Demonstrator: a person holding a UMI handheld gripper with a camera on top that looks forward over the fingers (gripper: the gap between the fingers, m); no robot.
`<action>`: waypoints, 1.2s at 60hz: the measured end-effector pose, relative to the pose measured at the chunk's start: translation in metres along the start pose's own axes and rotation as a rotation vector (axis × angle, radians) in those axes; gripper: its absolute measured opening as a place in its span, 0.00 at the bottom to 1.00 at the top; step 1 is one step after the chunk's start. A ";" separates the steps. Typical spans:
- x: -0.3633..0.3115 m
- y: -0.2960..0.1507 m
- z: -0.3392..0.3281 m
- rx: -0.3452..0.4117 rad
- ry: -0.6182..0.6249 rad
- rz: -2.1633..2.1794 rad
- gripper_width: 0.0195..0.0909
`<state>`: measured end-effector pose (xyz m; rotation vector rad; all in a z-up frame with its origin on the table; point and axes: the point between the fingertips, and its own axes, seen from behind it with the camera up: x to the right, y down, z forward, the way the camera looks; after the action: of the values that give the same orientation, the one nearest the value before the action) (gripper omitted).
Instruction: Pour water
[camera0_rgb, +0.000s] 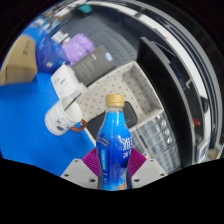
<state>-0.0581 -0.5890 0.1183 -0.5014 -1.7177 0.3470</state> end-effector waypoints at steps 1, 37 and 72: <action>0.001 0.000 0.004 -0.002 0.006 -0.039 0.19; 0.015 -0.052 0.062 0.056 0.141 -1.139 0.20; 0.042 -0.032 0.052 0.064 0.061 -0.300 0.20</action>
<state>-0.1195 -0.5924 0.1590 -0.2009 -1.6877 0.1681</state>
